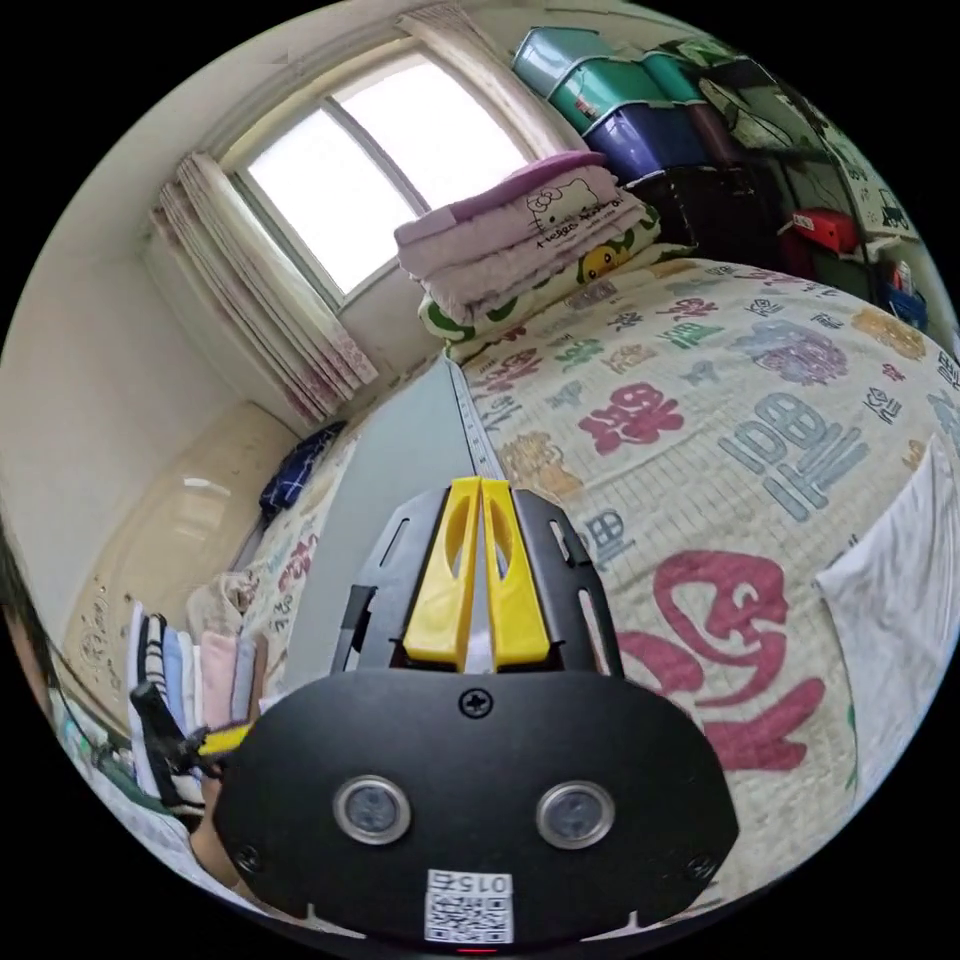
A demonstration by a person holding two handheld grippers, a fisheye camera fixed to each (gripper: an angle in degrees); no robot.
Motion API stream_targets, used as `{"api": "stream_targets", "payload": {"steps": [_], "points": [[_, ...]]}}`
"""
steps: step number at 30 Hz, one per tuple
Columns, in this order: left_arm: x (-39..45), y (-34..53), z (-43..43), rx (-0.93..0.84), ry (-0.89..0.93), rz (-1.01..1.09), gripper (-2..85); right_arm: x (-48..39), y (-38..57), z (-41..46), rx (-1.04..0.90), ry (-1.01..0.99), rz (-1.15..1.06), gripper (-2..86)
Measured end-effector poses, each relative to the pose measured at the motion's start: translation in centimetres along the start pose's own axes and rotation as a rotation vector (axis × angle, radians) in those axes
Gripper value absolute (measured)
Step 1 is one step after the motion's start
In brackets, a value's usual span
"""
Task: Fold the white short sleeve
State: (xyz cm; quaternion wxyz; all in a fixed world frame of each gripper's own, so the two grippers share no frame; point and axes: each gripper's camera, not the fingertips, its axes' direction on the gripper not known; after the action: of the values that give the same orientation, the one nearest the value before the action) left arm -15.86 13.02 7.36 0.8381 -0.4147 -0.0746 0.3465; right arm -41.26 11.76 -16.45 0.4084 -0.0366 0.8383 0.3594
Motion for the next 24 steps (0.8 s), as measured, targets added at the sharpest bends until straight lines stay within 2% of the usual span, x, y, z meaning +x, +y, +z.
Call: {"api": "stream_targets", "payload": {"steps": [2, 5, 8, 13, 18, 19, 22, 24], "points": [[-0.6, 0.7, 0.5, 0.015, 0.026, 0.005, -0.8, -0.3, -2.8, 1.0, -0.028, -0.085, 0.142, -0.6], [-0.2, 1.6, 0.4, 0.038, 0.07, 0.039, -0.8, -3.3, -4.1, -0.5, -0.012, -0.075, 0.248, -0.6], [1.1, 3.0, -0.7, 0.071, 0.094, 0.068, -0.7, -9.5, -2.4, -5.9, 0.103, -0.051, 0.137, -0.5], [4.8, 7.1, -5.3, 0.126, 0.111, 0.037, -0.7, -17.3, 2.6, -14.2, 0.134, -0.029, 0.024, -0.5], [9.5, 12.1, -11.5, 0.191, -0.057, 0.087, -0.8, -23.2, 10.9, -24.4, 0.243, -0.129, -0.195, -0.6], [10.8, 13.5, -13.2, 0.231, -0.138, 0.094, -0.8, -24.2, 13.9, -27.3, 0.288, -0.141, -0.304, -0.7], [14.4, 17.8, -17.1, 0.389, -0.359, 0.113, -0.7, -24.7, 24.6, -34.8, 0.579, -0.058, -0.559, -0.9], [16.2, 20.1, -18.7, 0.439, -0.446, 0.135, -0.8, -23.2, 30.7, -38.0, 0.685, -0.052, -0.601, -1.0]]}}
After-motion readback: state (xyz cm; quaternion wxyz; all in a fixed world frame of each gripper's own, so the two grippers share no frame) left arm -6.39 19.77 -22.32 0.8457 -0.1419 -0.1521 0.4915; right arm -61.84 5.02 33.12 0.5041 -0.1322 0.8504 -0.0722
